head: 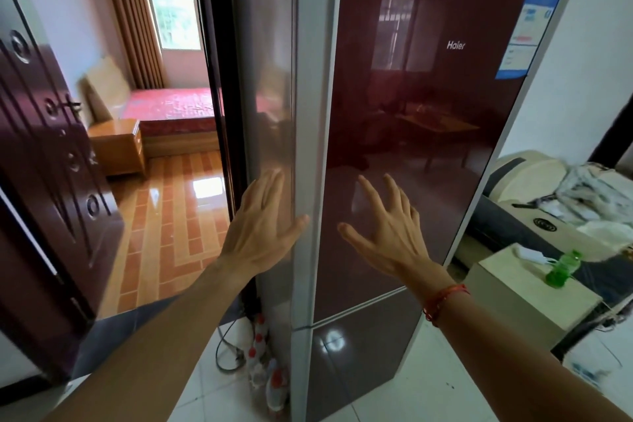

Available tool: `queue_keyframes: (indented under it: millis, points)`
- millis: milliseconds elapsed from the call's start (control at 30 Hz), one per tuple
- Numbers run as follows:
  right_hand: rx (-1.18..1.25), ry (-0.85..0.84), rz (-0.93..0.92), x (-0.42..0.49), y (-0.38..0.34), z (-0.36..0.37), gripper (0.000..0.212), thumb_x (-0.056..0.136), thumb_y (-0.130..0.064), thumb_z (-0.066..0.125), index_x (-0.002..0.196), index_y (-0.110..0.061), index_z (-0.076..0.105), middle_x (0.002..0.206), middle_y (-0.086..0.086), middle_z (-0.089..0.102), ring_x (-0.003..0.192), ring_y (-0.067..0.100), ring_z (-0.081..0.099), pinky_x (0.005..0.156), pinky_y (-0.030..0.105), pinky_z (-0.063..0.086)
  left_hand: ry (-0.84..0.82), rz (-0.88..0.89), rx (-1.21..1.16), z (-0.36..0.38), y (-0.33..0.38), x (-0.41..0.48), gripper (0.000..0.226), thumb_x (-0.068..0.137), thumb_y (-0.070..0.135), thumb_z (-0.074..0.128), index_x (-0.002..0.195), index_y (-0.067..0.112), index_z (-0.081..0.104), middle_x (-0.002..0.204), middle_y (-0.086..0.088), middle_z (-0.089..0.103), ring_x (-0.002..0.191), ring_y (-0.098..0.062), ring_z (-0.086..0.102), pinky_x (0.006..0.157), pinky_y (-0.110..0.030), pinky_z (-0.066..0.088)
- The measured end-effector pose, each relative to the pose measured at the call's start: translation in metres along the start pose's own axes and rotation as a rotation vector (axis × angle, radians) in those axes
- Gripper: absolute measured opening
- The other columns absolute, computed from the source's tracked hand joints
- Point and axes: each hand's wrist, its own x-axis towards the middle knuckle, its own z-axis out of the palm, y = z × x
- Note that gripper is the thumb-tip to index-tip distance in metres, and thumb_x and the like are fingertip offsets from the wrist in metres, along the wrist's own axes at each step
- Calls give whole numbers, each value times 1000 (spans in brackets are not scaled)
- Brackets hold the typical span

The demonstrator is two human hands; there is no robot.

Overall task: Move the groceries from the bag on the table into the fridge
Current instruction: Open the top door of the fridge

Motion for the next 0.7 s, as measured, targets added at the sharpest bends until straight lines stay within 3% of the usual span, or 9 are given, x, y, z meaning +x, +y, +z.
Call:
queue_keyframes:
  millis: [133, 400, 567, 700]
  points:
    - [48, 7, -11, 3, -2, 7, 95, 84, -71, 56, 160, -40, 7, 168, 15, -7, 154, 35, 9, 115, 58, 29, -7, -69, -220, 7, 11, 13, 85, 89, 68, 40, 155, 27, 7, 164, 4, 11, 149, -18, 20, 117, -49, 31]
    - [118, -26, -9, 10, -12, 26, 102, 86, -69, 55, 158, -41, -12, 167, 10, -20, 155, 33, 1, 116, 59, 28, 87, -190, -489, 5, 33, 56, 81, 84, 75, 37, 151, 31, 28, 153, 5, 39, 137, -15, 42, 108, -46, 44]
    - [132, -33, 9, 19, -14, 36, 107, 86, -66, 58, 158, -37, -15, 165, 13, -26, 156, 33, -8, 119, 60, 25, 247, -174, -527, 0, 40, 73, 35, 100, 40, 49, 129, 22, 55, 129, 2, 60, 117, -12, 57, 97, -36, 52]
    - [141, -55, 4, 24, -15, 42, 111, 87, -65, 59, 156, -37, -23, 162, 13, -34, 155, 33, -17, 122, 60, 20, 345, -132, -484, 3, 39, 75, 24, 101, 30, 52, 118, 17, 60, 112, 1, 65, 98, -7, 60, 78, -11, 46]
